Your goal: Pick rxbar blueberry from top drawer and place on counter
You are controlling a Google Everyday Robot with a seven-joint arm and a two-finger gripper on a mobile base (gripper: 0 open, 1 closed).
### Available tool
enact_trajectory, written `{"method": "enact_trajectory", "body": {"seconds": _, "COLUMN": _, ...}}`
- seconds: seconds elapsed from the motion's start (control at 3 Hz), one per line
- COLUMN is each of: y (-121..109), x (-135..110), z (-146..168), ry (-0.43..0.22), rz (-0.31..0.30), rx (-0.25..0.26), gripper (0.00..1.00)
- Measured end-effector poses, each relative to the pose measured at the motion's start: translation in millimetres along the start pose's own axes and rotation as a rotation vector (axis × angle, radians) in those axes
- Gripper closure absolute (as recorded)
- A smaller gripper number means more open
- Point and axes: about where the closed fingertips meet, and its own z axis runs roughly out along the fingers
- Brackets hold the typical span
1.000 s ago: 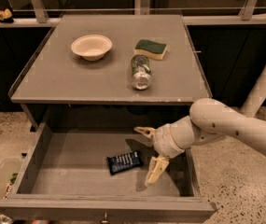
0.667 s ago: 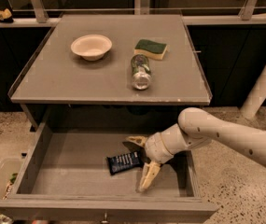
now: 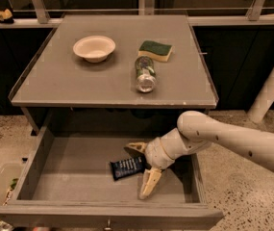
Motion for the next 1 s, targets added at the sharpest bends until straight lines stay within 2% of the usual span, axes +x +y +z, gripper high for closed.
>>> {"method": "enact_trajectory", "body": {"seconds": 0.33, "y": 0.0, "x": 0.0, "z": 0.0, "ry": 0.000, "rz": 0.000, "rx": 0.000, "gripper": 0.18}}
{"method": "enact_trajectory", "body": {"seconds": 1.0, "y": 0.0, "x": 0.0, "z": 0.1, "ry": 0.000, "rz": 0.000, "rx": 0.000, "gripper": 0.64}}
